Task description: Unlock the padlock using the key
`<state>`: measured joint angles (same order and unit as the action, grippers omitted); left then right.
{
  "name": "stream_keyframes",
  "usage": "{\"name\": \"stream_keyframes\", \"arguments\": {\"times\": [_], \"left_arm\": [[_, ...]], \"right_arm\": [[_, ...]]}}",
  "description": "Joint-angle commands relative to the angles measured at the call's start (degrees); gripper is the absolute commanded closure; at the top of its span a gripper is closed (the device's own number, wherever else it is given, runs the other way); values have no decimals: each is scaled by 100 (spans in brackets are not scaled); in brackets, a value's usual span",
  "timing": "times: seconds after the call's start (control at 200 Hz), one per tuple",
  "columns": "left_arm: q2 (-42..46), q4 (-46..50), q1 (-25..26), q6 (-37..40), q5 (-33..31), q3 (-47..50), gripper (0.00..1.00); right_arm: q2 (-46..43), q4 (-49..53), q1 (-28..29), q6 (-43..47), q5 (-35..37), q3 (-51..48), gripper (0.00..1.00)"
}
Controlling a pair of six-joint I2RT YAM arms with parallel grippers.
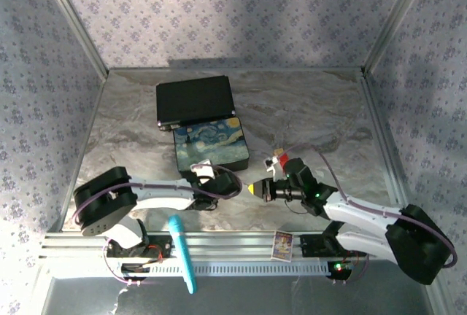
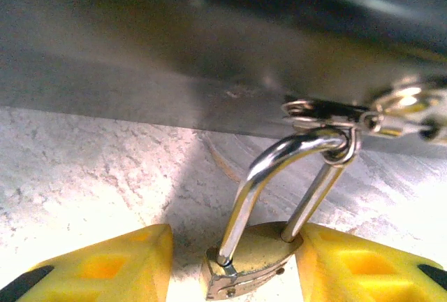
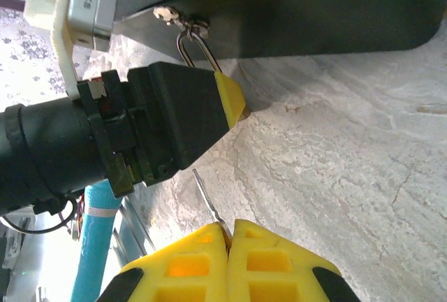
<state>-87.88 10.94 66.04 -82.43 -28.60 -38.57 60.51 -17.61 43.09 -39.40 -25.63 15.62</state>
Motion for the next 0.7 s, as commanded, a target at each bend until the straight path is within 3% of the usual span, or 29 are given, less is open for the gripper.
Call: {"name": "stream_keyframes", "arguments": {"times": [0.0, 0.27, 0.43, 0.695], "left_arm": [[99, -97, -88, 0, 8, 158, 54], [304, -102, -118, 76, 12, 231, 70], [478, -53, -182, 100, 177, 228, 72], [712, -267, -472, -170, 1190, 347, 76]], "right_arm": [[195, -290, 107, -34, 84, 115, 100], [676, -769, 329, -200, 122, 83, 100], [1209, -1471, 394, -456, -20, -21, 100], [1943, -2251, 604, -653, -120, 38, 100]]}}
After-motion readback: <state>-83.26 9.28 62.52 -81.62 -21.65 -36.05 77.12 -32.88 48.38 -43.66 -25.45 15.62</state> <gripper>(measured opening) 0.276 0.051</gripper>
